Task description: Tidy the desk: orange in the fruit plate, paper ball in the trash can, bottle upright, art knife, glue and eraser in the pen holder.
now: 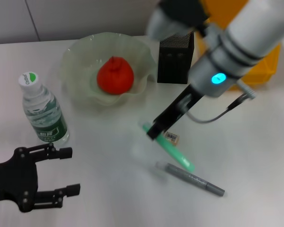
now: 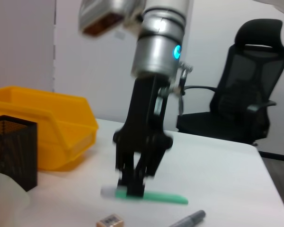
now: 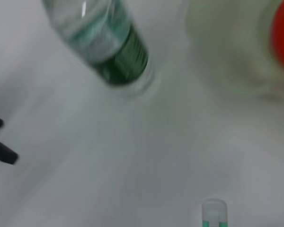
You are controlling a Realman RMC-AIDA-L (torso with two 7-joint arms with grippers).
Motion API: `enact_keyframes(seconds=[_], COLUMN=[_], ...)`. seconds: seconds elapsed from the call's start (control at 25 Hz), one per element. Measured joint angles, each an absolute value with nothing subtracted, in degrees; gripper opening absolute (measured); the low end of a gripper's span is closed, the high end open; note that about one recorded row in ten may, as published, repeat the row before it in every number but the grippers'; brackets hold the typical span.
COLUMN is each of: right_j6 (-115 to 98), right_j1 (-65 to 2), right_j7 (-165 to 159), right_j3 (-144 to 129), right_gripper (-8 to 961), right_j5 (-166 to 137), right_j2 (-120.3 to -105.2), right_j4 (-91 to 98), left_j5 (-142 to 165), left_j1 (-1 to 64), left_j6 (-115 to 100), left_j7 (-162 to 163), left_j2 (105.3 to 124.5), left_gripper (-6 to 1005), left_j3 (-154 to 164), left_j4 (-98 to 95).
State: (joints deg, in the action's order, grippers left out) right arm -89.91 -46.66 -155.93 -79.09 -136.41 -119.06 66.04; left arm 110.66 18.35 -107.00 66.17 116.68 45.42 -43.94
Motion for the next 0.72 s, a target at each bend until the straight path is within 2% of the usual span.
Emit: enact_keyframes(seconds=[0.04, 0.2, 0.4, 0.72], right_j6=[-89.91, -90.21, -88.56, -79.75], right_j1=[-46.66, -39.41, -35.79, -34.86], right_j7=[-155.93, -148.4, -139.97, -125.03], right_j3=[-79.08, -70.06, -63.05, -60.29], right_gripper=[169, 170, 170, 171], right_j5=[-136.41, -135.77, -131.36, -128.92], right_j2=[-119.06, -119.07, -119.09, -119.1], right_j4=[66.04, 78.31, 83.24, 81.35], left_j5=[110.66, 110.56, 110.49, 110.47], left_j1=[18.43, 19.83, 21.9, 23.53], left_j6=[-106.68, -104.08, -102.68, -101.13], left_j7=[66.17, 66.21, 66.04, 65.93], left_j2=[116.78, 117.26, 116.99, 117.65], left_gripper=[798, 798, 798, 798], left_j3=[45.36, 42.82, 39.8, 39.71], left_j4=[-43.93, -42.0, -37.93, -36.48])
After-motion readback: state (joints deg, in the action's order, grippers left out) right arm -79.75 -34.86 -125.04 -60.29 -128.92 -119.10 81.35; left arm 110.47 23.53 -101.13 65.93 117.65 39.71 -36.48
